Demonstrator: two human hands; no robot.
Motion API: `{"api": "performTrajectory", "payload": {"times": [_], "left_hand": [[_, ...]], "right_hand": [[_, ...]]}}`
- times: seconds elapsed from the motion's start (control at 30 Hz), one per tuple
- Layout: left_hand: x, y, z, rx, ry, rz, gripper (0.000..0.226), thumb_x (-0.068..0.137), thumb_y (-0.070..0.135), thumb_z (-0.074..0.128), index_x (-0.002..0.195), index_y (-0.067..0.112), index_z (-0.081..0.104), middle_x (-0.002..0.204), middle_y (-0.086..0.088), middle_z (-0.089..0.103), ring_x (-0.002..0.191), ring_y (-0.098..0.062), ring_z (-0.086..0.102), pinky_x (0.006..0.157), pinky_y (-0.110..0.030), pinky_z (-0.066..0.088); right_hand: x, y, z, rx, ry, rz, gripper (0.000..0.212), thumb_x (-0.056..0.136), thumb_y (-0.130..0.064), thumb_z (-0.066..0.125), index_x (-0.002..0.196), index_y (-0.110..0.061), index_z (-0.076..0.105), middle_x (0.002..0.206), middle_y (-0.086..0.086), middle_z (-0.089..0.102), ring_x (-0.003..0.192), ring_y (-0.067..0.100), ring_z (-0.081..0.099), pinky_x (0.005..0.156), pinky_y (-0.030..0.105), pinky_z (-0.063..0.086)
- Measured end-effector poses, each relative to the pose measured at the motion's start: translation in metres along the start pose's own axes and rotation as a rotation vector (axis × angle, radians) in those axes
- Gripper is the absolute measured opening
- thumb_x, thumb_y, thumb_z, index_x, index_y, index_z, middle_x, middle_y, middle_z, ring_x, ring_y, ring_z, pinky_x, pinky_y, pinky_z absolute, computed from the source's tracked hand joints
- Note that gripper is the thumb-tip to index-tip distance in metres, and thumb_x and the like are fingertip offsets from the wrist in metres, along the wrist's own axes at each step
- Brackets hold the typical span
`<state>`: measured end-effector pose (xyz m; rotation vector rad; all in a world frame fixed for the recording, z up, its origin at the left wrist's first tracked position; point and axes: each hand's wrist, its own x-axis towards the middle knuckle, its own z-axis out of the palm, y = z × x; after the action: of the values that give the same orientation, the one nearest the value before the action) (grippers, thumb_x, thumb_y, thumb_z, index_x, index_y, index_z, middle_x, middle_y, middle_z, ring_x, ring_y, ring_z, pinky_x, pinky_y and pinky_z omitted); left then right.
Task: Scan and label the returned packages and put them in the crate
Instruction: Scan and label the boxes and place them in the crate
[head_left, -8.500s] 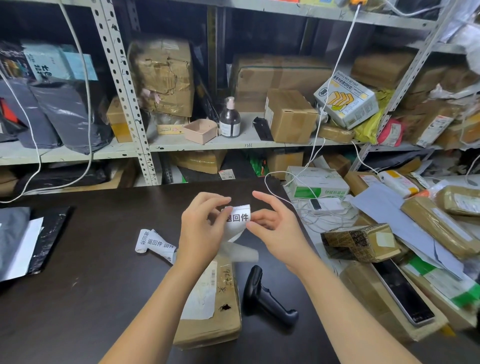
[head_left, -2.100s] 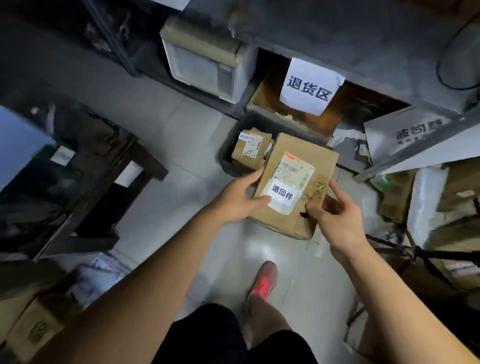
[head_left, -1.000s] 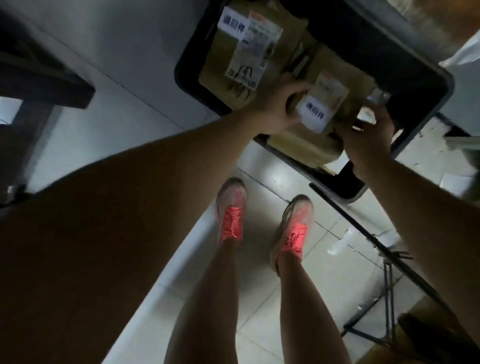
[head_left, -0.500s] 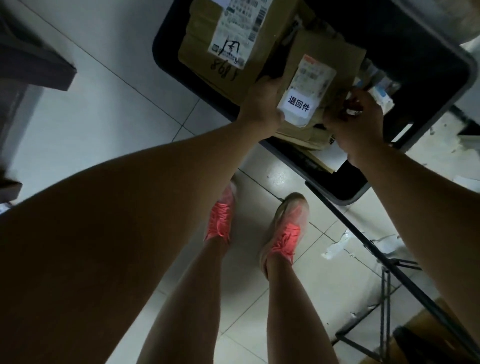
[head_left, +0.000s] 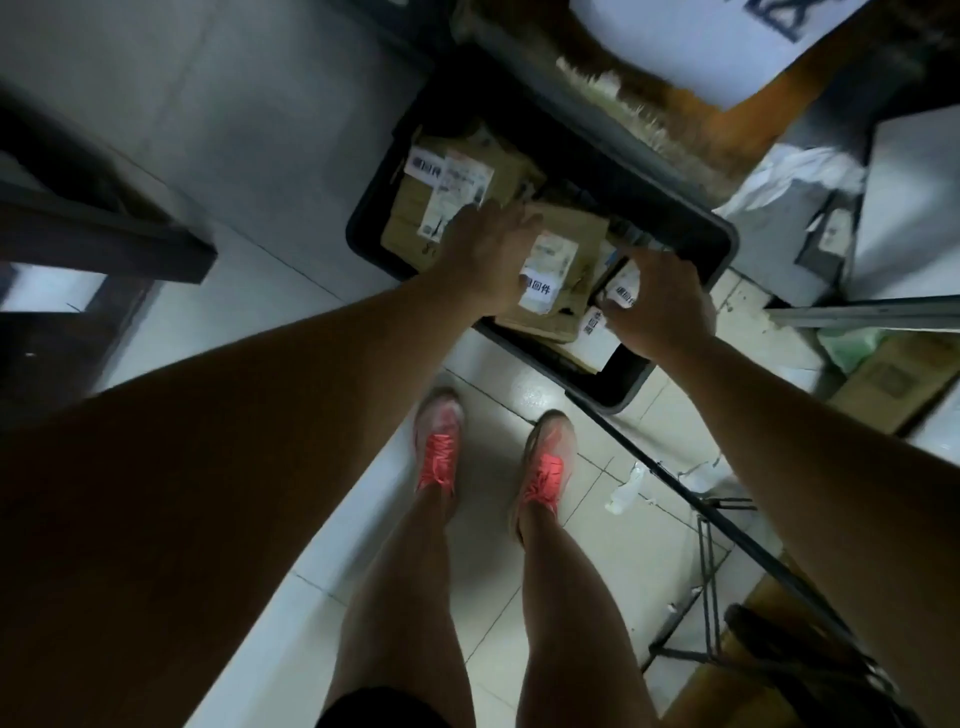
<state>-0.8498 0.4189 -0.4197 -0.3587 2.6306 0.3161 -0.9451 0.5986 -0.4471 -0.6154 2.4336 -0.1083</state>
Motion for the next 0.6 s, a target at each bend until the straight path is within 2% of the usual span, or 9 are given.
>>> {"api": "performTrajectory", "payload": {"times": [0.13, 0.27, 0.43, 0.6], "left_hand": [[-0.041, 0.024, -0.101, 0.058, 0.057, 0.124, 0.055, 0.091, 0.035, 0.064, 0.138, 0.014, 0.045, 0.135, -0.011, 0.050, 0.124, -0.030, 0.047, 0.100, -0.043, 0.042], [-0.087, 0.057, -0.206, 0.182, 0.048, 0.220, 0.063, 0.093, 0.039, 0.060, 0.147, 0.016, 0.038, 0.144, -0.009, 0.044, 0.135, -0.029, 0.039, 0.111, -0.045, 0.035], [-0.153, 0.111, -0.305, 0.255, 0.131, 0.394, 0.051, 0.092, 0.037, 0.062, 0.138, 0.019, 0.048, 0.139, -0.008, 0.049, 0.130, -0.029, 0.044, 0.102, -0.043, 0.040], [-0.222, 0.185, -0.362, 0.348, 0.179, 0.648, 0.050, 0.091, 0.039, 0.060, 0.135, 0.018, 0.049, 0.137, -0.008, 0.048, 0.131, -0.029, 0.043, 0.099, -0.040, 0.041]], "right_hand": [[-0.064, -0.025, -0.088, -0.020, 0.047, 0.087, 0.059, 0.088, -0.031, 0.068, 0.142, -0.024, 0.046, 0.143, 0.007, 0.049, 0.132, 0.031, 0.044, 0.100, 0.045, 0.044], [-0.139, -0.044, -0.172, 0.009, 0.108, 0.209, 0.052, 0.089, -0.032, 0.061, 0.139, -0.026, 0.047, 0.137, 0.008, 0.052, 0.129, 0.032, 0.046, 0.099, 0.042, 0.045], [-0.252, -0.062, -0.254, 0.064, 0.255, 0.387, 0.053, 0.090, -0.040, 0.063, 0.139, -0.026, 0.047, 0.135, 0.008, 0.055, 0.128, 0.031, 0.050, 0.097, 0.042, 0.048], [-0.374, -0.050, -0.291, 0.207, 0.416, 0.576, 0.058, 0.090, -0.042, 0.063, 0.142, -0.023, 0.045, 0.138, 0.009, 0.053, 0.132, 0.032, 0.045, 0.097, 0.044, 0.046]]}}
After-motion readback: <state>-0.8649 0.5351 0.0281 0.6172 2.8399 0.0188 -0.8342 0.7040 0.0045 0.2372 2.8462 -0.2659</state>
